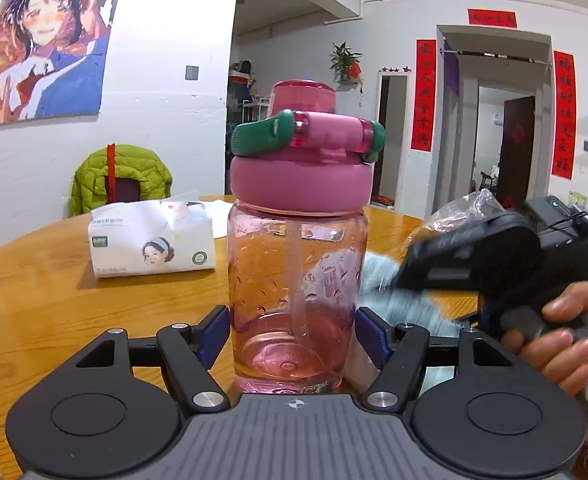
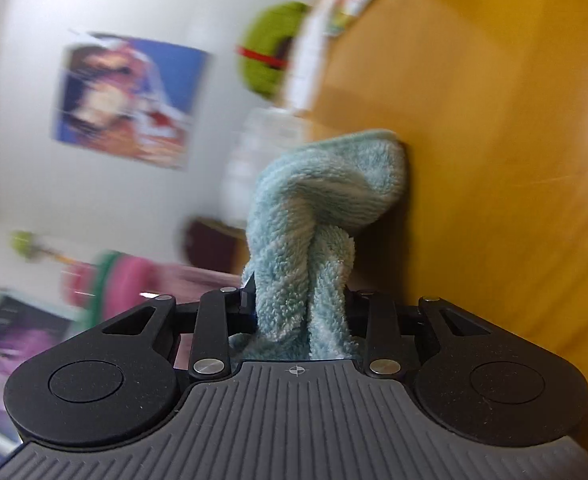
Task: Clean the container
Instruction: 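Wipe the towel in the right tool against the bottle held by the left tool, then regrip the blue towel with the right tool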
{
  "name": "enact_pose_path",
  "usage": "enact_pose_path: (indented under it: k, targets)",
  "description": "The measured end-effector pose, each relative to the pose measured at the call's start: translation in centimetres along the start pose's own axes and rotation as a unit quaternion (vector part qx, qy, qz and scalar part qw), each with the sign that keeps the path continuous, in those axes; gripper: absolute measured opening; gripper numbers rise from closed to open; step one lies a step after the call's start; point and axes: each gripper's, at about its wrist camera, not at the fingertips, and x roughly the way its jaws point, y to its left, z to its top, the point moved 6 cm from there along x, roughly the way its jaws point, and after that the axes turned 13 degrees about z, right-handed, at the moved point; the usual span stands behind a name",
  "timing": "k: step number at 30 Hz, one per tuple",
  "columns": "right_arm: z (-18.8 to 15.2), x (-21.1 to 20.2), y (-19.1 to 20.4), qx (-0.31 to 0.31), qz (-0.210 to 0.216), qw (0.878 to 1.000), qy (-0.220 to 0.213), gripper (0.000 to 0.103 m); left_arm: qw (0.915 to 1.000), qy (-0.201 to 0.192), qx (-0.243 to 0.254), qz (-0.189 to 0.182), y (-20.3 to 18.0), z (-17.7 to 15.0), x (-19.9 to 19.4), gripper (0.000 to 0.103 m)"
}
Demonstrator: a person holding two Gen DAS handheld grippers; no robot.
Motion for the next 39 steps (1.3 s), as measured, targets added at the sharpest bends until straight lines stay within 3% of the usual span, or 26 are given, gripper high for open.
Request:
enact_pose_path:
  k: [2,3,6,8,10,12,16,18,20,22,24,26,29,32,36,37,39]
  targets:
    - [-0.2,-0.2,0.8,-0.04,-0.018,0.999,-0.001,0.031,1.0,0.001,-0.004,-0.002,0.1,0.0,0.1,0.066]
    - [-0.2,-0.6,1.6,-0.06,-0.005,0.998,-0.01,0.031,1.0,0.002,-0.005,-0.003,0.1,0.0,0.0,0.066]
    - [1.0,-2.6,4.3,-0.047,0.148,0.986,-0.052,0.031,1.0,0.001,-0.003,-0.002,0.1,0.0,0.1,0.066]
    - [1.2,-3.1,4.8,-0.023,0.213,0.976,-0.051,0.031,1.0,0.001,-0.003,-0.002,0.1,0.0,0.1,0.066]
    - [1.0,-2.4,3.9,-0.002,0.193,0.981,-0.034,0.031,1.0,0.001,-0.003,-0.001,0.2,0.0,0.2,0.066]
    - [1.0,-1.7,2.6,0.002,0.133,0.991,-0.023,0.031,1.0,0.002,-0.006,-0.003,0.2,-0.1,0.1,0.066]
    - [0.7,-1.4,2.4,-0.073,0.021,0.997,-0.024,0.032,0.9999,0.004,-0.009,-0.004,0.2,0.0,0.2,0.066]
    - [0.5,-1.7,3.7,-0.155,-0.037,0.986,-0.041,0.032,0.9999,0.006,-0.013,-0.005,0.3,0.0,0.2,0.067]
    - [0.2,-2.1,4.6,-0.237,-0.122,0.962,-0.055,0.038,0.9998,0.009,-0.018,-0.005,0.4,0.0,0.2,0.067]
    - [0.2,-2.2,4.6,-0.281,-0.182,0.941,-0.055,0.046,0.9997,0.011,-0.02,-0.004,0.5,0.0,0.2,0.069]
    - [0.3,-2.8,4.6,-0.282,-0.189,0.939,-0.053,0.049,0.9997,0.012,-0.022,0.0,0.6,0.0,0.2,0.072]
    - [0.5,-3.7,4.8,-0.278,-0.173,0.943,-0.061,0.064,0.9996,0.013,-0.025,0.003,0.7,0.0,0.2,0.075]
    - [0.8,-4.9,5.9,-0.291,-0.16,0.939,-0.091,0.081,0.9995,0.014,-0.028,0.004,0.8,0.0,0.2,0.077]
    - [0.7,-5.8,7.0,-0.301,-0.151,0.934,-0.12,0.082,0.9995,0.014,-0.028,0.007,0.9,0.0,0.1,0.08]
    - [0.5,-5.6,7.8,-0.325,-0.138,0.928,-0.119,0.077,0.9994,0.015,-0.028,0.009,0.9,0.0,0.1,0.081]
    - [0.4,-5.5,7.8,-0.331,-0.142,0.926,-0.114,0.075,0.9994,0.016,-0.028,0.009,0.9,-0.1,0.1,0.082]
    - [0.1,-4.9,7.3,-0.334,-0.161,0.923,-0.102,0.061,0.9994,0.019,-0.027,0.01,0.9,-0.1,0.3,0.083]
